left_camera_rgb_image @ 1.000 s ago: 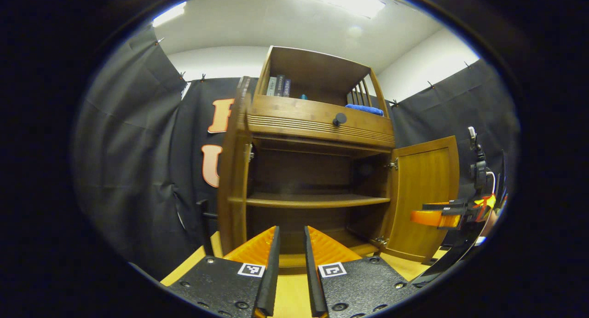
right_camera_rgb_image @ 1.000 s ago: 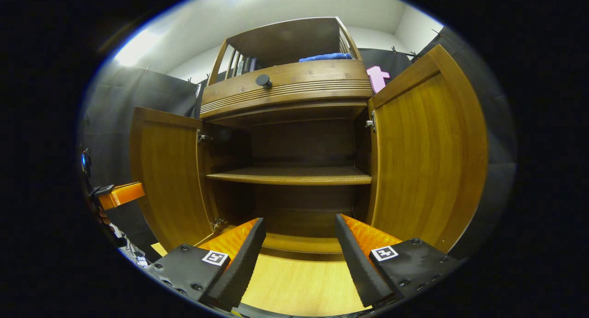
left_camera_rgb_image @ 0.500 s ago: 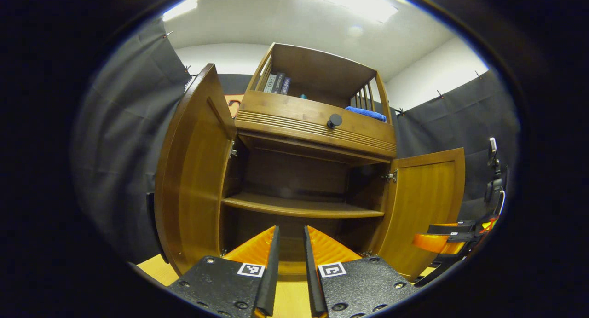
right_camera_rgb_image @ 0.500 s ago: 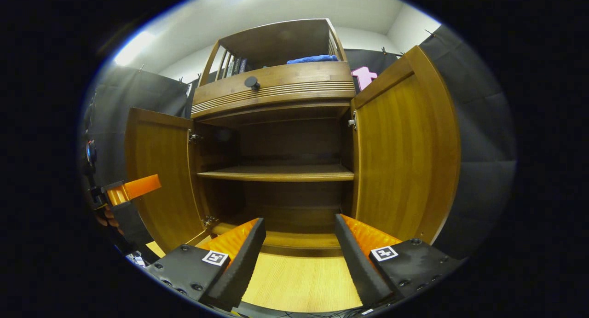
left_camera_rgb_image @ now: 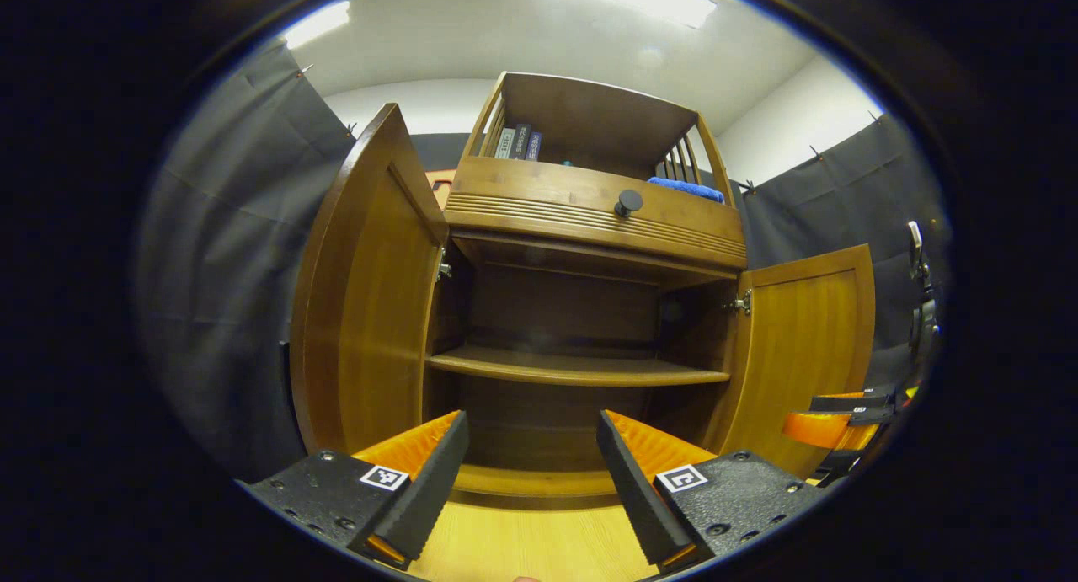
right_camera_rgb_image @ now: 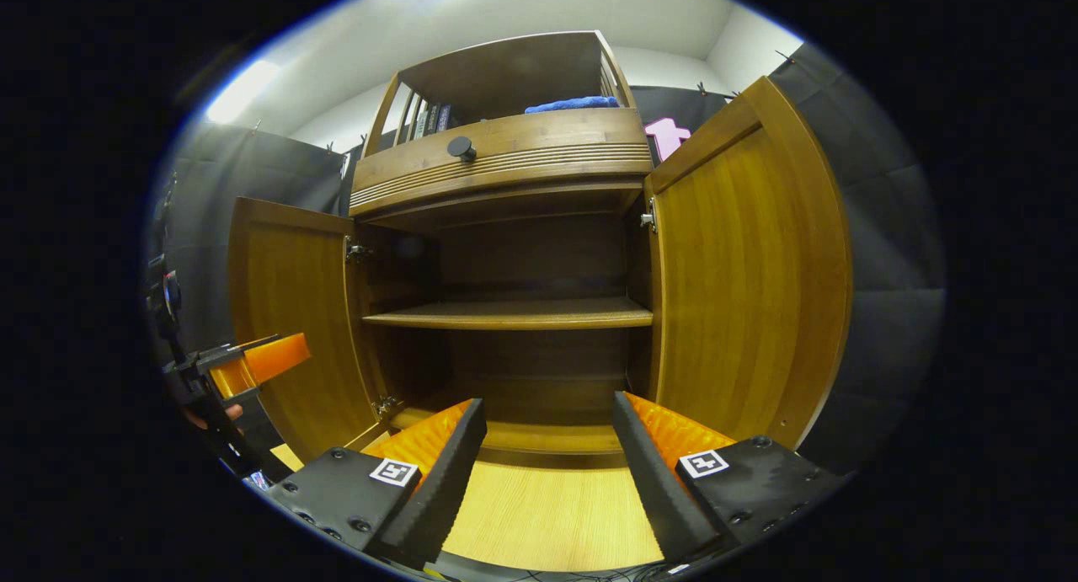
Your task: Open the right door of the double-door shoe cabinet with the right hand, and open the left door with the left hand.
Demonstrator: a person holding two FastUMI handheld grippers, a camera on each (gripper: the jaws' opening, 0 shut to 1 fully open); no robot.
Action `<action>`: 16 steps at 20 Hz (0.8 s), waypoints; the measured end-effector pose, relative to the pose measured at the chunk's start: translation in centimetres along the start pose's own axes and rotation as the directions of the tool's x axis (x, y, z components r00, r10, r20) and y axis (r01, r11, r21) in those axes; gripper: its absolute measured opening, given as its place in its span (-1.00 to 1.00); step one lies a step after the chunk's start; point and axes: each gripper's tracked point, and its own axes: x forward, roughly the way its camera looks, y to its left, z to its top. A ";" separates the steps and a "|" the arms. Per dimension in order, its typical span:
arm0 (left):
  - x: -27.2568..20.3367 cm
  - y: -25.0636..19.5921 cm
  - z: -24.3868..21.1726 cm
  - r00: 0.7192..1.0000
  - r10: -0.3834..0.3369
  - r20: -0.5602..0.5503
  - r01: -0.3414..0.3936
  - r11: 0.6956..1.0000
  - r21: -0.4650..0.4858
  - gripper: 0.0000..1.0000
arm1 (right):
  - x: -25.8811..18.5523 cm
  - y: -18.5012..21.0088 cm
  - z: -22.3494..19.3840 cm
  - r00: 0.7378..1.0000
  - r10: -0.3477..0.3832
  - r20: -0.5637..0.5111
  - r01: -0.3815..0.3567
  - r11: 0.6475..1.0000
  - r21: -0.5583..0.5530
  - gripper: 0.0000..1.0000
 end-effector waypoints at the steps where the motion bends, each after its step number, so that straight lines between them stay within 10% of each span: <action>1: -0.1 0.1 0.0 1.000 0.003 -0.002 -0.003 1.000 -0.007 0.76 | 0.2 0.1 -0.1 1.000 0.004 -0.001 -0.004 1.000 -0.002 0.94; 16: -0.5 0.6 -0.1 1.000 0.014 0.010 -0.014 1.000 -0.023 0.83 | 0.7 0.8 -0.4 1.000 0.015 -0.012 -0.015 1.000 -0.001 0.94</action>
